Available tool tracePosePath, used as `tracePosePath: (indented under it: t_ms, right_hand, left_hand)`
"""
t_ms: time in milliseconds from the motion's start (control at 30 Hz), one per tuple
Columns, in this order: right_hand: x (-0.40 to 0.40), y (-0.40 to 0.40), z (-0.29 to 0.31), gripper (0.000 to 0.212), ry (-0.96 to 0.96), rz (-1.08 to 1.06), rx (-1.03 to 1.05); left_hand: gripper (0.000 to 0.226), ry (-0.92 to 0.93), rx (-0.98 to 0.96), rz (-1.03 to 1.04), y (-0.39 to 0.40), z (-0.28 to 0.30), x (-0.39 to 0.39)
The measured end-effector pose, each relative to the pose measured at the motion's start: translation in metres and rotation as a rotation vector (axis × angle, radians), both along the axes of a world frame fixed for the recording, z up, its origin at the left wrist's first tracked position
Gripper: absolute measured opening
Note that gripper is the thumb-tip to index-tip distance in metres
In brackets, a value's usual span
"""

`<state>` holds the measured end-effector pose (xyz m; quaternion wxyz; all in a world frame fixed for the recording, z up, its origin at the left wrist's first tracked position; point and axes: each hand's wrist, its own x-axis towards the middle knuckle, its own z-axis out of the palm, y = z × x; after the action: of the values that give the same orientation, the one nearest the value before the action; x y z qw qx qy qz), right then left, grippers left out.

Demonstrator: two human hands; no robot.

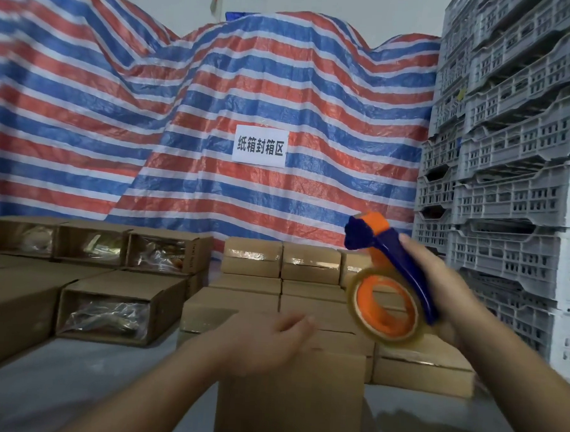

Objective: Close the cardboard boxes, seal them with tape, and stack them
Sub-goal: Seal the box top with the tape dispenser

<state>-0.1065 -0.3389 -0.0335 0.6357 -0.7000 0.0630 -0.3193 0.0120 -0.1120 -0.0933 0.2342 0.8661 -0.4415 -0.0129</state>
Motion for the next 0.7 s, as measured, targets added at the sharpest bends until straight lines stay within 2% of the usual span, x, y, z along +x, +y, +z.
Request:
tracePosePath:
  t_ms: [33, 100, 167, 267, 400, 533, 600, 700]
  right_hand:
    - [0.009, 0.005, 0.007, 0.039, 0.000, 0.097, 0.032]
    - [0.026, 0.013, 0.012, 0.044, 0.042, 0.217, 0.041]
    - [0.039, 0.019, 0.012, 0.046, 0.085, 0.283, 0.028]
    - [0.050, 0.022, 0.008, 0.047, 0.099, 0.325, 0.035]
    - [0.055, 0.020, 0.009, 0.057, 0.125, 0.328, -0.010]
    - [0.059, 0.020, 0.014, 0.058, 0.152, 0.357, -0.091]
    - [0.060, 0.021, 0.016, 0.051, 0.167, 0.369, -0.133]
    - [0.061, 0.021, 0.017, 0.047, 0.197, 0.396, -0.159]
  left_hand:
    - [0.052, 0.059, -0.008, 0.015, 0.000, 0.003, 0.000]
    - [0.042, 0.180, -0.088, 0.026, 0.001, 0.009, 0.000]
    - [0.037, 0.336, -0.227, 0.032, 0.003, 0.016, -0.002]
    - [0.032, 0.424, -0.315, 0.038, 0.007, 0.022, -0.001]
    - [0.058, 0.756, -0.544, 0.070, 0.005, 0.033, -0.004]
    - [0.085, 0.934, -0.699, 0.062, 0.007, 0.050, 0.001]
    - [0.087, 1.008, -0.764, 0.074, 0.009, 0.052, 0.006]
    - [0.081, 0.996, -0.808, 0.097, 0.007, 0.051, 0.012]
